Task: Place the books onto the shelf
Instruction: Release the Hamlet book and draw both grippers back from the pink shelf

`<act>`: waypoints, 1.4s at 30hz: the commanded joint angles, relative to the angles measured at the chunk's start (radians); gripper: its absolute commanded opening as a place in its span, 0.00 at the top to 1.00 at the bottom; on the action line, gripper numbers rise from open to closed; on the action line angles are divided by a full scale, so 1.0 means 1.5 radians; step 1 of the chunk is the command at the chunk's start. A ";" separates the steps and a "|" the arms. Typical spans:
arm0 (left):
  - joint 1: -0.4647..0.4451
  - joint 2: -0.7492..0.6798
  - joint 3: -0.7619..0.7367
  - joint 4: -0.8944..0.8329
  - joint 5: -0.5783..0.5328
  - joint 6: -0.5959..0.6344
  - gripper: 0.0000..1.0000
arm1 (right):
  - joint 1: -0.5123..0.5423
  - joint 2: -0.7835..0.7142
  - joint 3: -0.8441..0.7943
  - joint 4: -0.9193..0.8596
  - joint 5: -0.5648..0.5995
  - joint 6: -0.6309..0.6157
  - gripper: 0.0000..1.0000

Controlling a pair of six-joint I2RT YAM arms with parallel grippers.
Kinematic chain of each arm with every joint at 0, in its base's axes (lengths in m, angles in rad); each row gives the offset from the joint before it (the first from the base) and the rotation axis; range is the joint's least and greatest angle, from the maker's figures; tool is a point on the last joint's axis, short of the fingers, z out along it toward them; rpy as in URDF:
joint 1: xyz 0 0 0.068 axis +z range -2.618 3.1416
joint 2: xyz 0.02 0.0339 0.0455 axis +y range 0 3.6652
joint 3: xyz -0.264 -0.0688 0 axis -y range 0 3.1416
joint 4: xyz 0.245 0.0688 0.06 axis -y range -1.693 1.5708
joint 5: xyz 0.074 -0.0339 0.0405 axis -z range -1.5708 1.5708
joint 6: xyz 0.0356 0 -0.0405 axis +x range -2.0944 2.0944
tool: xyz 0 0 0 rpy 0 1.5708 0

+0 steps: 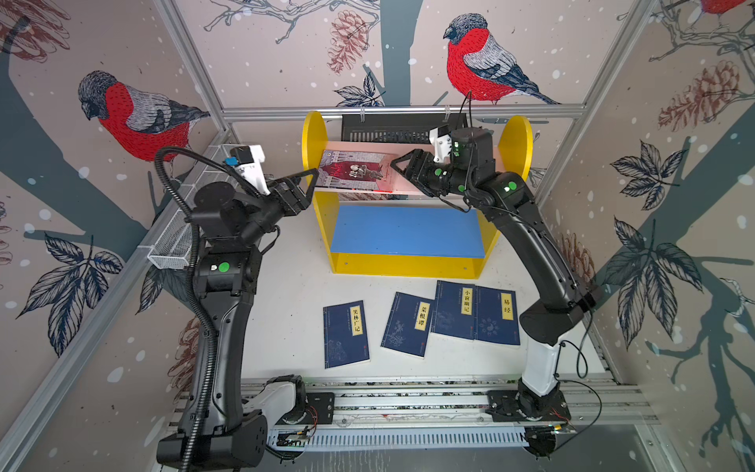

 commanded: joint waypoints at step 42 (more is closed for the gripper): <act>0.026 -0.098 -0.160 0.052 0.113 -0.056 0.26 | 0.090 -0.029 -0.092 0.021 0.019 -0.147 0.39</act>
